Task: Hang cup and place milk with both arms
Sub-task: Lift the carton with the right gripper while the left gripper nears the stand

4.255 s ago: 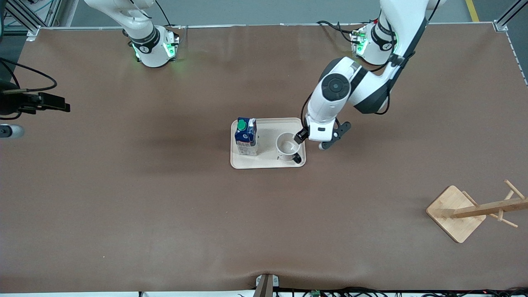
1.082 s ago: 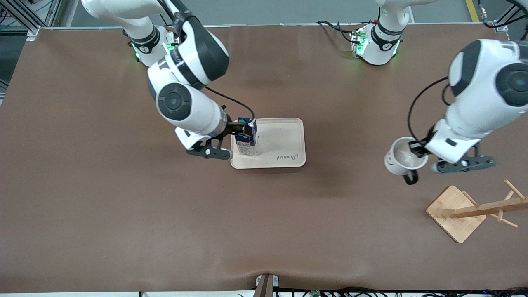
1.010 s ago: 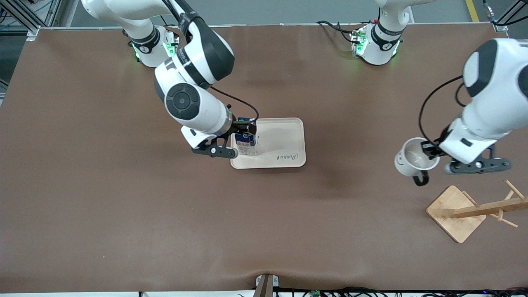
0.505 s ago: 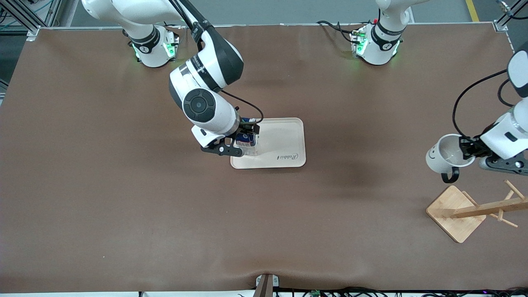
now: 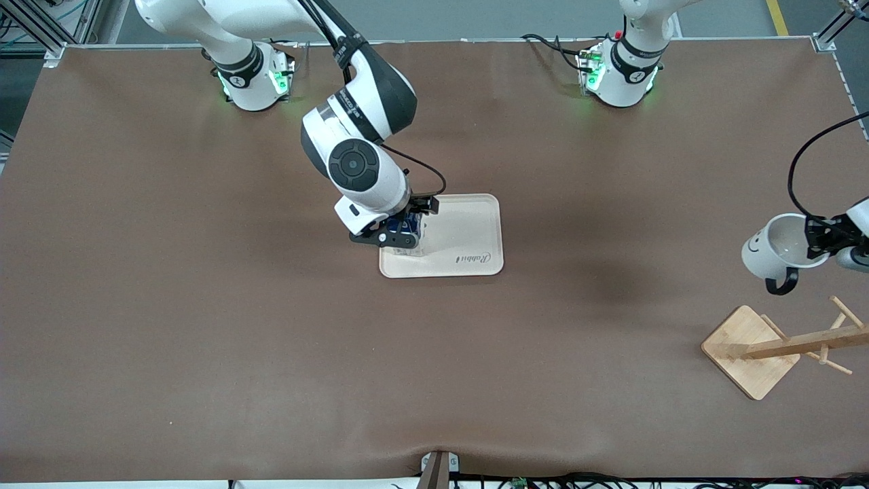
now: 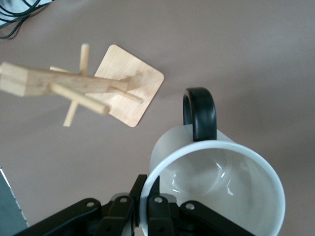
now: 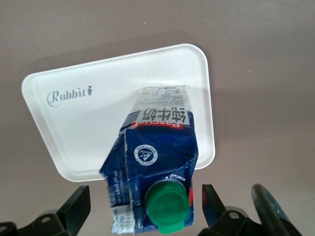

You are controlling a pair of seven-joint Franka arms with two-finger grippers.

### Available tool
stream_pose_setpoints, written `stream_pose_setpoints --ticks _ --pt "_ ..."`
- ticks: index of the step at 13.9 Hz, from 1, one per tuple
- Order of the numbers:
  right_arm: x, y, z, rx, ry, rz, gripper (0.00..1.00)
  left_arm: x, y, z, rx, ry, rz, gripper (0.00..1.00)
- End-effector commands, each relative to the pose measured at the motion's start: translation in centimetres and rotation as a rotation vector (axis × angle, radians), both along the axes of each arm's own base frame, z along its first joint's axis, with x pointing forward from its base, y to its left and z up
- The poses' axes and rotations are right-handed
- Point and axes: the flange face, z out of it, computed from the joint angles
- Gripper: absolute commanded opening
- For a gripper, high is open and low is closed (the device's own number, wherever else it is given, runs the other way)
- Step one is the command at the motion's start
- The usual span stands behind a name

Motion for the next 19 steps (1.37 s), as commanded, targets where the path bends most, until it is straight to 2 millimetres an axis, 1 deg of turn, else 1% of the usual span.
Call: stream_pose_setpoints --ticks 1,3,4,5,6,7,8,10,11,12,13,14,15,16,17,18,19 --pt "-0.3 -0.4 -0.5 -0.024 -0.014 0.0 1.0 0.4 1.8 0.5 0.007 0.006 -0.037 0.0" --pt "-0.3 -0.1 -0.6 -0.016 -0.028 -0.001 1.0 1.1 3.3 0.5 -0.002 -0.003 -0.054 0.0" --pt "-0.7 0.0 -1.4 -0.018 -0.03 -0.002 1.0 1.4 4.2 0.4 -0.009 -0.008 -0.044 0.0" --pt "-0.8 -0.1 -2.0 -0.017 -0.034 -0.007 0.76 1.7 4.5 0.4 -0.013 -0.014 -0.041 0.0" --pt "-1.1 0.2 -2.2 -0.018 -0.031 -0.003 0.47 2.0 4.6 0.2 -0.018 -0.018 -0.039 0.0" --pt "-1.3 0.4 -2.1 -0.021 -0.023 -0.007 0.13 2.1 4.7 0.1 -0.02 -0.021 -0.037 0.0" --pt "-1.3 0.4 -1.9 -0.017 -0.018 -0.009 0.0 2.3 4.6 -0.1 -0.024 -0.022 -0.034 0.0" --pt "-0.8 -0.2 -1.0 -0.024 0.0 -0.035 0.0 2.5 4.9 0.1 -0.024 -0.03 -0.031 0.0" --pt "-0.2 -1.4 -0.3 -0.033 0.02 -0.047 0.0 2.6 5.1 0.0 -0.026 -0.034 -0.029 0.0" --pt "0.8 -2.5 1.1 -0.036 0.032 -0.058 0.0 2.8 5.3 0.2 -0.025 -0.042 -0.03 0.0" --pt "1.4 -3.2 2.6 -0.041 0.042 -0.07 0.0 2.8 5.4 0.3 -0.025 -0.043 -0.028 0.0" --pt "2.0 -4.4 3.2 -0.052 0.046 -0.074 0.0 2.8 5.5 0.3 -0.026 -0.045 -0.027 0.0" --pt "2.9 -5.9 4.5 -0.039 0.039 -0.111 0.0 2.8 6.2 -0.1 -0.031 -0.04 -0.018 0.0" --pt "3.7 -7.4 5.6 -0.028 0.033 -0.139 0.0 2.7 7.4 -0.4 -0.035 -0.053 0.001 0.0" --pt "4.3 -9.1 6.9 -0.017 0.031 -0.145 0.0 2.9 7.9 -0.6 -0.038 -0.066 0.004 0.0" --pt "4.8 -11.3 7.8 -0.021 0.058 -0.172 0.0 3.0 8.1 -0.9 -0.041 -0.067 0.006 0.0" --pt "5.3 -13.9 9.0 -0.008 0.103 -0.217 0.0 3.0 8.1 -0.8 -0.04 -0.07 0.006 0.0"
